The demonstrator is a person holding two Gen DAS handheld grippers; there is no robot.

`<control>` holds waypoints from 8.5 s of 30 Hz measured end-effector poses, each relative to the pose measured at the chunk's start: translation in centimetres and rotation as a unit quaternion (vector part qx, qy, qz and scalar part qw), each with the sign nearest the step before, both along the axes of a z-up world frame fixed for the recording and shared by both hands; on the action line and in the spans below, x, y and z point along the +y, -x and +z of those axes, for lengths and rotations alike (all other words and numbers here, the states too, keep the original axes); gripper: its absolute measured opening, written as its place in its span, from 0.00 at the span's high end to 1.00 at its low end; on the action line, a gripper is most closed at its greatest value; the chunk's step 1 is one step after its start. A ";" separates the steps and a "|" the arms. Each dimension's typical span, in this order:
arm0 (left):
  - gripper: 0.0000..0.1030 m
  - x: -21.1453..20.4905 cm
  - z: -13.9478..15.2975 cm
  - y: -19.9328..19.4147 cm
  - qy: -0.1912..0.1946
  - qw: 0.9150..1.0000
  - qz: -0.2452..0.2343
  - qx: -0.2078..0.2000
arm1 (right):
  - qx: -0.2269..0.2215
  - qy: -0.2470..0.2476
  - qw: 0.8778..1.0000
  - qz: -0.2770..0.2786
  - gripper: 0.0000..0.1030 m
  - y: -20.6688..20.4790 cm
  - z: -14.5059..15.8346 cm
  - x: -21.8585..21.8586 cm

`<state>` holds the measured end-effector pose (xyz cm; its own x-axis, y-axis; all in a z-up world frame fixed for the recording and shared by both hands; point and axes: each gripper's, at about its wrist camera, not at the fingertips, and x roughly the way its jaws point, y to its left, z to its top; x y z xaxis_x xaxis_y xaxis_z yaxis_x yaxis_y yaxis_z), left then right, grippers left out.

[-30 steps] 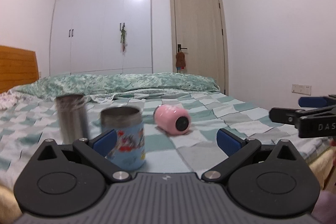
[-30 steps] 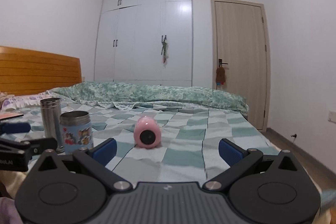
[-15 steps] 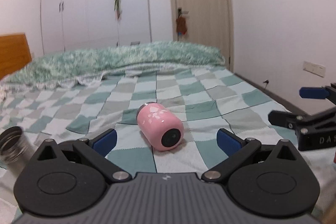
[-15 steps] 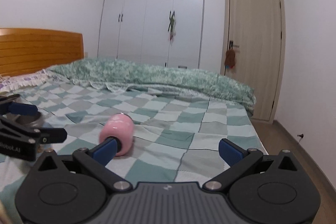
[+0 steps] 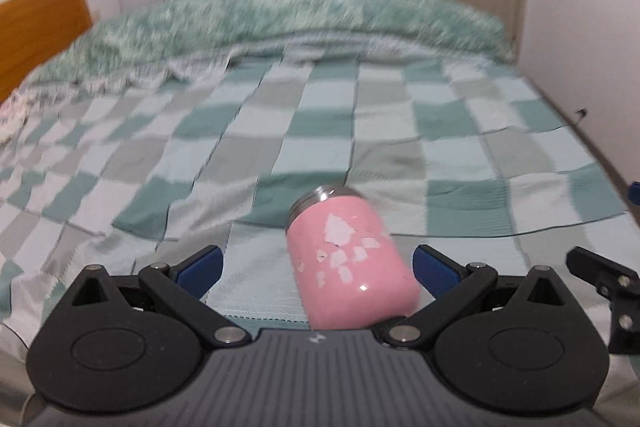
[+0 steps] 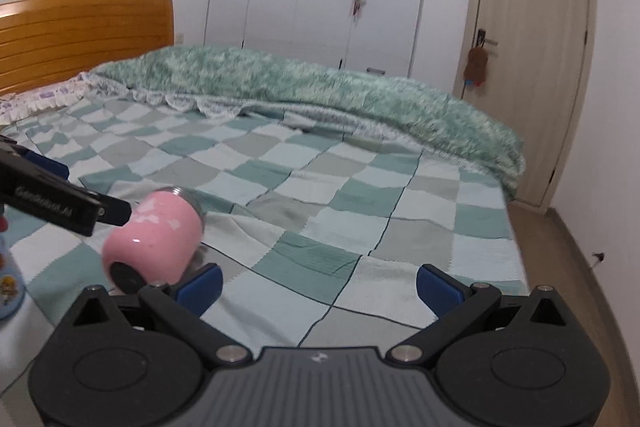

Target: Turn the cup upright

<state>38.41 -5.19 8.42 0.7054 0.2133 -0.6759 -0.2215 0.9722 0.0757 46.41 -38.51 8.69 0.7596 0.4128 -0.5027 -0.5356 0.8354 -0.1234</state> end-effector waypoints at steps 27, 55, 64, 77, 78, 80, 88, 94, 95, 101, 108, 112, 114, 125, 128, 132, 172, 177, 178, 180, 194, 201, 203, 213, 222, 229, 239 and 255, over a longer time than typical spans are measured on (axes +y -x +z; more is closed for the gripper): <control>0.13 -0.7 -5.1 -7.0 0.017 0.994 -0.029 0.109 | 0.039 -0.001 0.999 0.037 0.00 -3.7 -5.0 -0.1; 0.17 -5.8 4.6 13.9 0.048 0.979 -0.184 0.067 | 0.005 0.009 1.000 0.029 0.00 15.4 5.2 -3.7; 0.17 -4.9 1.2 19.7 0.082 0.963 -0.204 0.154 | 0.048 0.028 0.998 0.039 0.00 22.2 3.0 -4.9; 0.11 -5.0 -2.3 17.1 0.106 0.966 -0.204 0.119 | 0.091 0.009 0.996 0.012 0.00 21.9 -0.3 -6.8; 0.00 -5.0 -2.2 17.3 0.102 0.967 -0.207 0.109 | 0.092 0.008 0.996 0.012 0.00 21.9 -0.3 -6.7; 0.00 -4.7 -1.3 18.0 0.088 0.970 -0.211 0.080 | 0.092 0.004 0.996 0.012 0.00 22.0 -0.1 -6.6; 0.00 -0.2 1.4 21.8 0.078 0.976 -0.203 -0.004 | 0.097 -0.037 0.994 0.013 0.00 23.3 2.0 -4.2; 0.00 4.6 1.2 24.1 0.080 0.981 -0.174 -0.029 | 0.137 -0.050 0.989 0.008 0.00 23.1 2.7 -0.1; 0.00 5.4 1.1 24.4 0.082 0.982 -0.169 -0.032 | 0.148 -0.049 0.988 0.002 0.00 22.8 2.6 0.8; 0.00 9.4 0.5 25.8 0.083 0.983 -0.155 -0.044 | 0.188 -0.035 0.981 -0.035 0.00 21.5 1.2 5.0; 0.00 11.9 -0.9 26.3 0.079 0.985 -0.148 -0.050 | 0.219 -0.026 0.973 -0.068 0.00 19.7 0.3 7.8; 0.00 12.0 -1.5 26.4 0.061 0.984 -0.159 -0.054 | 0.248 -0.025 0.965 -0.086 0.00 18.3 -0.6 8.6; 0.00 12.1 -1.8 26.3 0.059 0.984 -0.161 -0.054 | 0.259 -0.024 0.961 -0.095 0.00 17.7 -1.0 9.0; 0.00 13.0 -3.3 25.9 0.068 0.983 -0.165 -0.050 | 0.316 -0.031 0.941 -0.117 0.00 15.1 -3.5 10.2; 0.00 13.1 -3.4 25.9 0.070 0.983 -0.164 -0.050 | 0.335 -0.048 0.934 -0.115 0.10 14.5 -4.0 10.1; 0.00 13.1 -3.4 25.9 0.073 0.983 -0.164 -0.050 | 0.342 -0.066 0.931 -0.109 0.17 14.7 -4.2 10.0; 0.00 15.5 -3.0 27.0 0.078 0.986 -0.090 -0.115 | -0.089 -0.100 0.991 -0.010 0.19 23.3 -4.6 16.1; 0.00 15.7 -3.3 26.9 0.076 0.987 -0.088 -0.114 | -0.039 -0.102 0.994 -0.009 0.18 21.8 -6.0 15.7; 0.00 15.8 -3.3 26.9 0.076 0.987 -0.087 -0.114 | -0.031 -0.097 0.995 -0.013 0.18 21.7 -6.3 15.8; 0.00 15.9 -3.4 26.9 0.074 0.987 -0.086 -0.112 | -0.034 -0.094 0.995 -0.013 0.18 22.1 -6.4 15.7; 0.00 15.6 -3.1 28.4 0.065 0.987 -0.078 -0.122 | 0.015 -0.096 0.995 -0.007 0.00 23.9 -6.8 14.3; 0.00 14.1 -1.8 30.9 0.060 0.982 -0.089 -0.157 | -0.071 -0.107 0.992 0.004 0.00 29.3 -3.9 11.4; 0.00 13.4 -1.5 32.0 0.057 0.979 -0.091 -0.174 | -0.092 -0.113 0.989 0.002 0.00 31.0 -3.1 10.3; 0.00 9.6 -3.1 37.9 0.038 0.964 -0.095 -0.244 | -0.133 -0.101 0.985 -0.030 0.00 38.6 -3.4 5.2; 0.00 7.6 -6.2 40.3 0.025 0.959 -0.093 -0.266 | -0.128 -0.105 0.984 -0.063 0.00 40.4 -6.2 2.2; 0.00 6.5 -7.6 40.7 -0.018 0.954 -0.082 -0.288 | -0.155 -0.111 0.979 -0.072 0.00 41.6 -6.7 1.2; 0.00 5.8 -8.1 41.6 -0.020 0.946 -0.084 -0.313 | -0.177 -0.112 0.974 -0.086 0.00 42.3 -6.9 0.6; 0.00 5.2 -8.3 41.8 -0.025 0.942 -0.094 -0.320 | -0.185 -0.114 0.972 -0.092 0.00 42.7 -7.0 0.1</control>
<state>-3.37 0.02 0.14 0.9938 0.0637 -0.0907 -0.0610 0.9976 0.0325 3.67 -38.36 1.72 0.9427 0.3207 -0.0921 -0.3280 0.9413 -0.0793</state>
